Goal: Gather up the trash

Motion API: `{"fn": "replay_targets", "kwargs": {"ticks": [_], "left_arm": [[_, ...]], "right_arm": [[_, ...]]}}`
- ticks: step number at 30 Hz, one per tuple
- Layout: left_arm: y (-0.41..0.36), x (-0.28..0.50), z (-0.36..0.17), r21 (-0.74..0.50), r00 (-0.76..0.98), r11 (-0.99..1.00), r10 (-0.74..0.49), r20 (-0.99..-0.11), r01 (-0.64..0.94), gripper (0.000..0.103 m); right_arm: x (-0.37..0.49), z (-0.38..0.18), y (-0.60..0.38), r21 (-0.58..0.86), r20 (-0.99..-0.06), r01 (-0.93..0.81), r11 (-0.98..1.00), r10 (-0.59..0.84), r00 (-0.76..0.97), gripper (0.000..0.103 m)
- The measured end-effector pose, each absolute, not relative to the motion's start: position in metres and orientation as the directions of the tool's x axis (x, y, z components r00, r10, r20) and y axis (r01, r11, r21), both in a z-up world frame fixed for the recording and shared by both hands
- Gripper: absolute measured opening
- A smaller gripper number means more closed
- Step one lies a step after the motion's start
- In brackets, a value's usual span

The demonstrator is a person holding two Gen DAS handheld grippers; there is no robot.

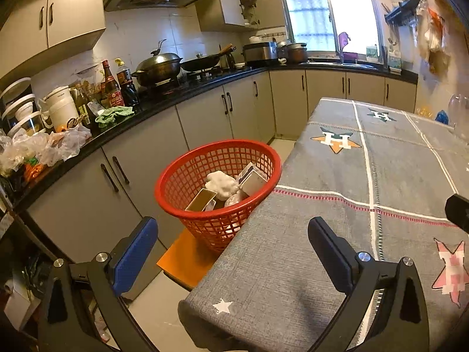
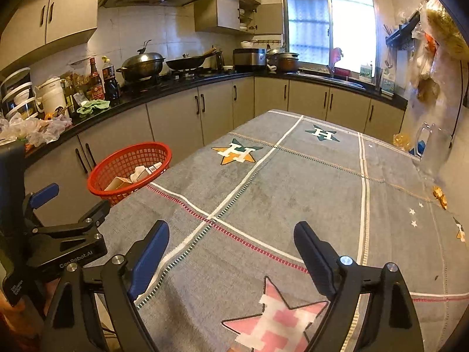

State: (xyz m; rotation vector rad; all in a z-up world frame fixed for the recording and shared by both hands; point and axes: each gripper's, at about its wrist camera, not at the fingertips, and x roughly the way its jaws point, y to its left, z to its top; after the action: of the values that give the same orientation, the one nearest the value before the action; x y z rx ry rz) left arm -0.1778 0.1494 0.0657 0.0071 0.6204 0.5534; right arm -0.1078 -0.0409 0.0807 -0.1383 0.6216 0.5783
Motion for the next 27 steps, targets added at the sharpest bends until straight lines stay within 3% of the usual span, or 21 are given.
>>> {"fn": "replay_targets", "kwargs": {"ticks": [27], "left_arm": [[0.154, -0.184, 0.053, 0.142, 0.679, 0.867, 0.466, -0.567, -0.477, 0.102]], "right_arm": [[-0.115, 0.069, -0.029, 0.029, -0.626, -0.546, 0.838, 0.441, 0.643, 0.090]]}}
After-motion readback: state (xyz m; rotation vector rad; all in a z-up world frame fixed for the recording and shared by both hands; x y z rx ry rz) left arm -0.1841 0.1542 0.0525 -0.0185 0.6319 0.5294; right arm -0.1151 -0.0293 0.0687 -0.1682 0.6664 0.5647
